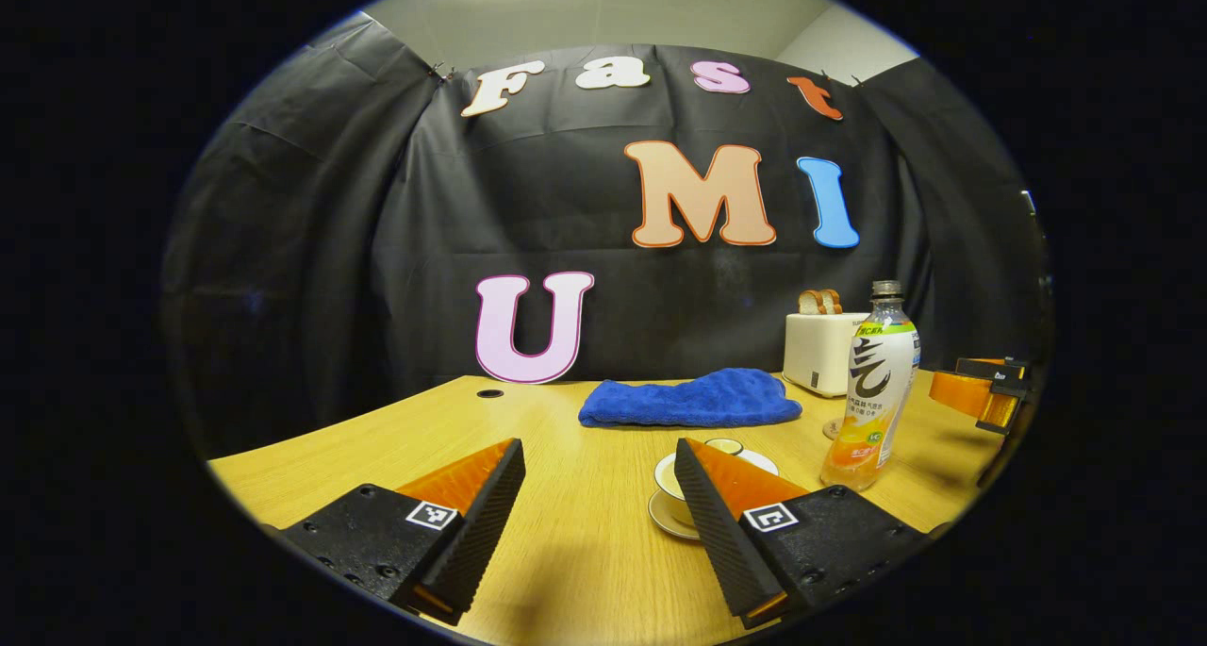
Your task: Open the teacup lid with one hand, grasp the water bottle and pour water into the teacup with the other hand; after pouring, place the water bottle on the coaster and then close the teacup lid.
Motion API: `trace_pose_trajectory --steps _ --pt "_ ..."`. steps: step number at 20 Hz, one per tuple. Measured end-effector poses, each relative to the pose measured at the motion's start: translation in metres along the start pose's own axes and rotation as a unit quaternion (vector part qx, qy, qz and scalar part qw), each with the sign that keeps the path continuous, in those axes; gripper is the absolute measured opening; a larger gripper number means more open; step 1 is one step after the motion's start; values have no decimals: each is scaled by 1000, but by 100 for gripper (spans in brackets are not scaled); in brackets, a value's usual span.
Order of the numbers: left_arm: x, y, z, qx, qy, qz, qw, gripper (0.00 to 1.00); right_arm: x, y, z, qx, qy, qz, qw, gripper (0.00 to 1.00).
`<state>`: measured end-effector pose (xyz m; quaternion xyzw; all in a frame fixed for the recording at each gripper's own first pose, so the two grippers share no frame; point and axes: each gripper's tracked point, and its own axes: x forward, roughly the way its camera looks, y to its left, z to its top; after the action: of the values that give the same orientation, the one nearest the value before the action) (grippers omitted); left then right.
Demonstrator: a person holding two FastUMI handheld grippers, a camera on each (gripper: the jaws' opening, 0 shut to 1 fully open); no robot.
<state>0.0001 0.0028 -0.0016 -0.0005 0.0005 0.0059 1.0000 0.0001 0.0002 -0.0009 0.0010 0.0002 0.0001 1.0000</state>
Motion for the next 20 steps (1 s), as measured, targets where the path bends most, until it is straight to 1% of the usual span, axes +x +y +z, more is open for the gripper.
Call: trace_pose_trajectory --steps 1,2,3,4,5,6,7,8,9,10,11,12,15,16,17,19,20 --pt "1 0 0 0 0 0 1000 94 0 0 0 0 0 0 1000 94" --pt "1 0 0 0 0 0 1000 94 0 0 0 0 0 0 1000 99" --pt "1 0 0 0 0 0 1000 92 -1 0 0 0 0 0 1000 94" --pt "1 0 0 0 0 -1 1000 94 0 0 0 0 0 0 1000 94" --pt "1 -1 0 0 0 -2 1000 94 0 0 0 0 0 0 1000 94" --pt "1 -1 0 0 -1 -2 1000 92 0 1 0 0 0 0 1000 94" --pt "0 0 1 0 -1 -3 1000 92 0 0 0 0 0 0 1000 94" --pt "1 -1 0 0 -1 -3 1000 94 0 1 0 0 0 0 1000 94" --pt "0 -2 0 0 -1 -3 1000 92 -1 0 0 0 0 0 1000 94" --pt "1 -1 0 0 -1 -3 1000 92 0 0 0 0 0 0 1000 94" --pt "0 -1 0 0 -1 -3 1000 92 0 1 0 0 0 0 1000 100" --pt "0 -1 0 0 -1 -3 1000 94 -1 1 0 0 0 0 1000 94" --pt "1 -2 0 -1 -1 -5 1000 92 -1 0 0 0 0 0 1000 94" --pt "0 0 0 -1 -1 -3 1000 92 -1 0 0 0 0 0 1000 100" --pt "0 1 1 -1 -1 -1 1000 92 -1 0 0 0 0 0 1000 100" --pt "1 -1 0 -1 -1 -2 1000 96 -1 1 0 0 0 0 1000 100" --pt "1 -3 0 -1 -1 -5 1000 94 -1 1 0 0 -1 0 1000 94"
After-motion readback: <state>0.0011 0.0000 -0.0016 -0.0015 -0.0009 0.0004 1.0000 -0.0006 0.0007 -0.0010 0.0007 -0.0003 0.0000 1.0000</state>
